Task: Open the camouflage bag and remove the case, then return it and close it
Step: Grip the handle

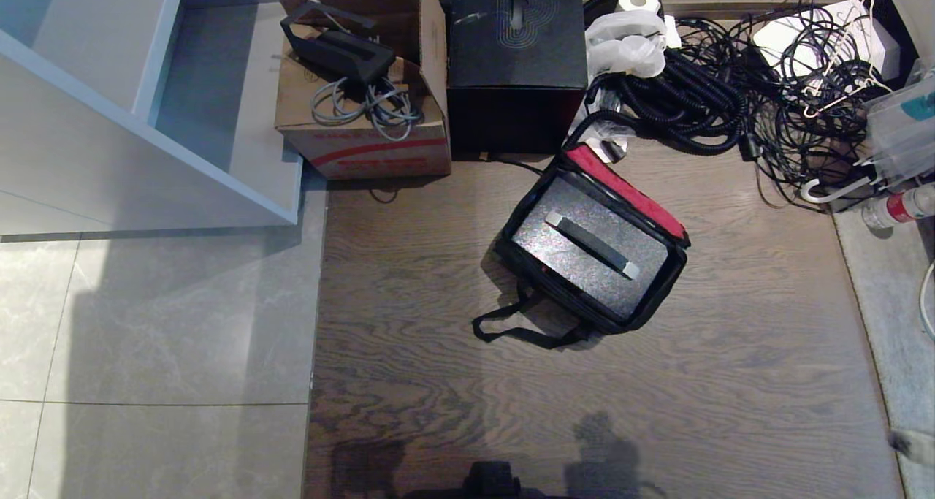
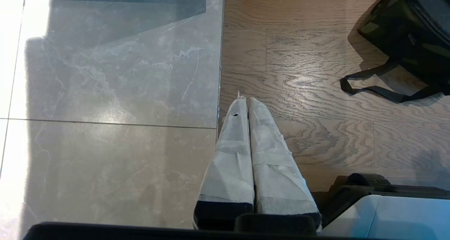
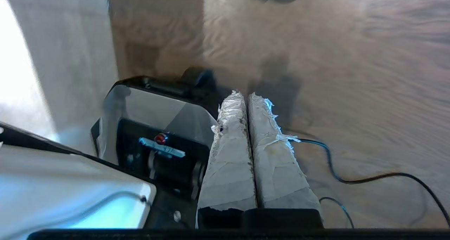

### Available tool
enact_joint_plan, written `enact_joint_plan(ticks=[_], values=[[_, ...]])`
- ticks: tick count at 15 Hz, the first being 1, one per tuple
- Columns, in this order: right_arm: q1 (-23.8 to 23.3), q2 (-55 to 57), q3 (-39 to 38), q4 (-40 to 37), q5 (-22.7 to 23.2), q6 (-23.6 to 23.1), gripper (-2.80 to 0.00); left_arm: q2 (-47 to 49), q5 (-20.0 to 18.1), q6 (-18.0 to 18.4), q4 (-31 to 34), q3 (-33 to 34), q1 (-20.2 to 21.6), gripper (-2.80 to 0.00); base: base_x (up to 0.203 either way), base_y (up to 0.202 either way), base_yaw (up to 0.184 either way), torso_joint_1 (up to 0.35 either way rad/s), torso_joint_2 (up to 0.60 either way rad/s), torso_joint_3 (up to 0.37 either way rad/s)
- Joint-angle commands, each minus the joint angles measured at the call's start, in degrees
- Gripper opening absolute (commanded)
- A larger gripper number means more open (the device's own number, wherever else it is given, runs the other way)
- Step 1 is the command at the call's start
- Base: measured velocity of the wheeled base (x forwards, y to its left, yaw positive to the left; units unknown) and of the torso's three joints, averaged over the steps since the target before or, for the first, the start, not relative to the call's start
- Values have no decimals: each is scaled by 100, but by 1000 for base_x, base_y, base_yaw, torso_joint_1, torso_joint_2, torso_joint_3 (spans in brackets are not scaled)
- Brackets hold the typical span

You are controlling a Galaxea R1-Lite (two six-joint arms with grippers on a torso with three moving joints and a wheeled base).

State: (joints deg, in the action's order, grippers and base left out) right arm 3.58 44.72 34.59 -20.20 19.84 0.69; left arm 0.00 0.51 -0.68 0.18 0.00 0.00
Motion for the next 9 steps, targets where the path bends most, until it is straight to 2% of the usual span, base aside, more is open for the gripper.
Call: enact_joint_plan(ticks=[1, 4, 9], values=[[88, 1774, 164, 556, 69, -13, -280, 0, 2, -2, -1, 0, 0, -280, 0, 0, 0, 0, 0, 0], [179, 3370, 911, 1556, 164, 52, -280, 0, 2, -2, -1, -9, 0, -280, 0, 0, 0, 0, 0, 0], [546, 5281, 2497, 2887, 194, 210, -280, 0, 2, -2, -1, 0, 0, -280, 0, 0, 0, 0, 0, 0]])
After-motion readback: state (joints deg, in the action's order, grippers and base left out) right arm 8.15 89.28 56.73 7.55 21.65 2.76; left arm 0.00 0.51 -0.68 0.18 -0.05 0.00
